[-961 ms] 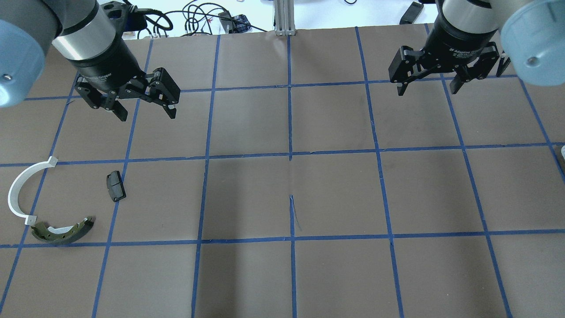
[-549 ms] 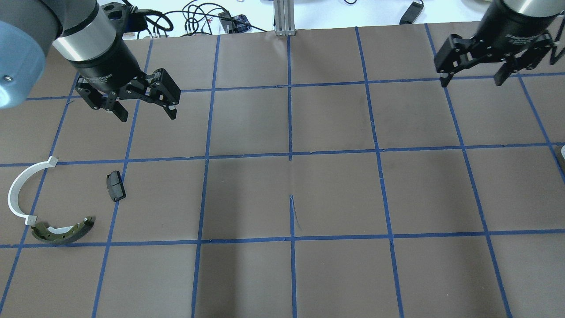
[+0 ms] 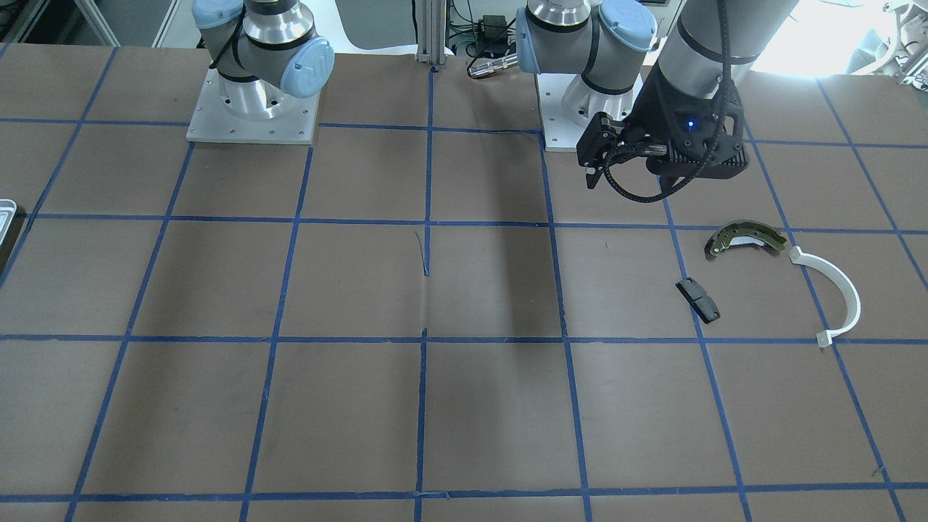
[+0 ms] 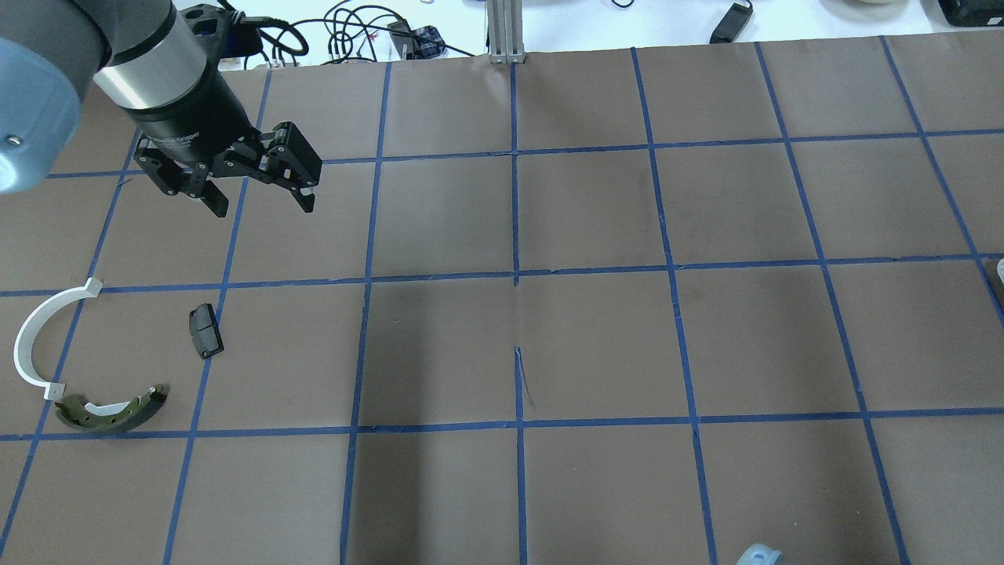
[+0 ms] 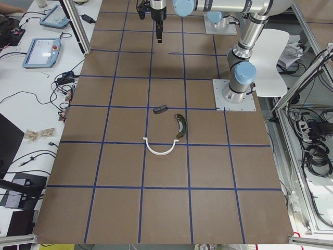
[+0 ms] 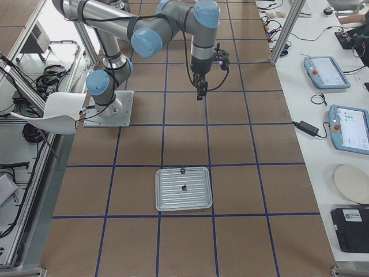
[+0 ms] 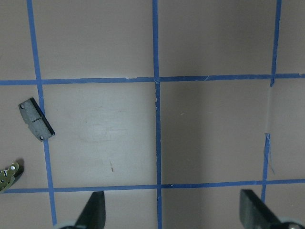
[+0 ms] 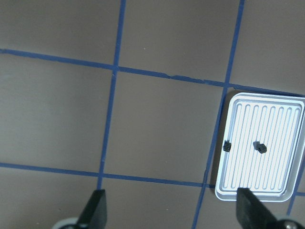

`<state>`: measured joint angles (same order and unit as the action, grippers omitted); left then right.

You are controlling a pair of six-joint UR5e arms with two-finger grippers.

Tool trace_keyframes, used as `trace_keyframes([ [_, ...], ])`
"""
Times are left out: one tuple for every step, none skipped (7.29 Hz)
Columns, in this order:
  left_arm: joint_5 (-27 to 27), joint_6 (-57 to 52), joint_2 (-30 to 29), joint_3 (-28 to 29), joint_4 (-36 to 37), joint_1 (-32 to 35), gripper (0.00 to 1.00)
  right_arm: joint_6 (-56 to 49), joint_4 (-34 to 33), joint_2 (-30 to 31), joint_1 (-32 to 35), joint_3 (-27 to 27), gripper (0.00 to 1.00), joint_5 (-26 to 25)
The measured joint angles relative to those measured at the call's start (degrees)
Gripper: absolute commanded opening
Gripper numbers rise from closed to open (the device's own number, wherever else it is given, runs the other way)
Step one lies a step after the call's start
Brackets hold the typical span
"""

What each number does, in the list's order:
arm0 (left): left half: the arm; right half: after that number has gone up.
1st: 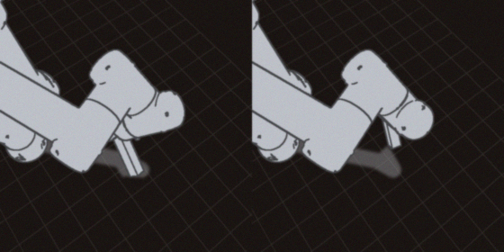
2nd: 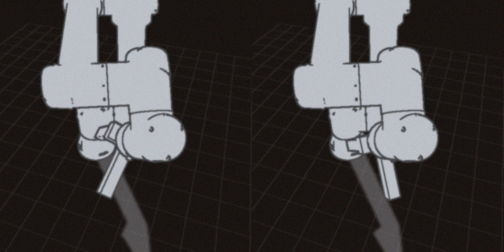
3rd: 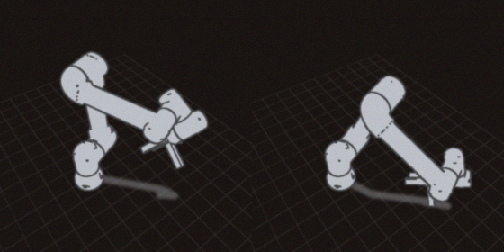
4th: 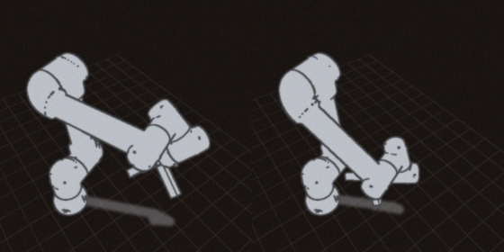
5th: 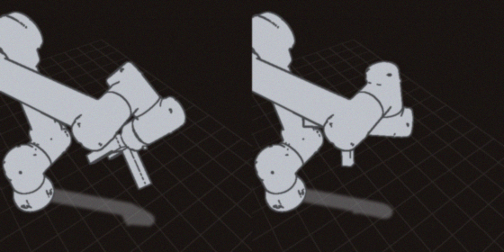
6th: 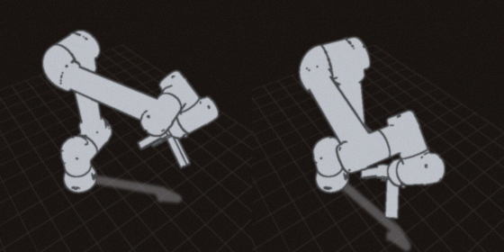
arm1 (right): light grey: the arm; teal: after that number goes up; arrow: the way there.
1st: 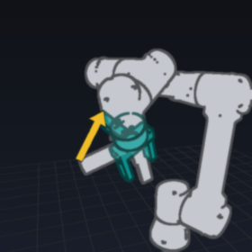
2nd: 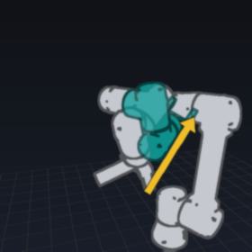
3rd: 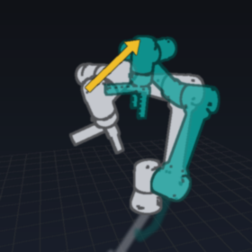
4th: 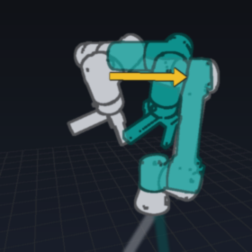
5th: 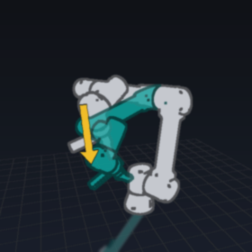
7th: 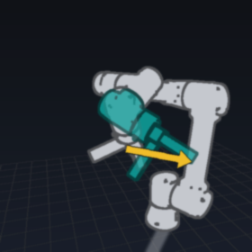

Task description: Place bearing gear from tray to pile

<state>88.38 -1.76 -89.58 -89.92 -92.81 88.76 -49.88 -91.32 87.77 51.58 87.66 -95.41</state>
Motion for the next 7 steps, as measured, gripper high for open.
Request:
trace_keyframes([
  [0.0,0.0,0.0,0.0,0.0,0.0,1.0,-9.1,-3.2,-3.5,-5.7,-0.1,0.95,0.2],
  [0.0,0.0,0.1,-0.2,0.0,0.0,1.0,-17.5,-7.6,-7.6,-10.4,0.0,0.95,0.4],
  [0.0,0.0,0.2,-0.3,0.0,0.0,1.0,-23.8,-12.5,-12.0,-14.1,0.3,0.95,0.4],
  [0.0,0.0,0.2,-0.4,0.0,-0.1,1.0,-28.1,-17.0,-16.6,-17.1,0.5,0.95,0.6],
  [0.0,0.0,0.3,-0.4,0.0,-0.1,1.0,-31.2,-21.2,-21.3,-19.3,0.7,0.95,1.5],
  [0.0,0.0,0.3,-0.3,0.1,-0.1,1.0,-33.1,-24.7,-25.3,-20.3,1.0,0.93,2.6],
  [0.0,0.0,0.2,-0.3,0.1,-0.1,1.0,-33.8,-27.4,-28.0,-20.6,2.1,0.9,3.2],
])
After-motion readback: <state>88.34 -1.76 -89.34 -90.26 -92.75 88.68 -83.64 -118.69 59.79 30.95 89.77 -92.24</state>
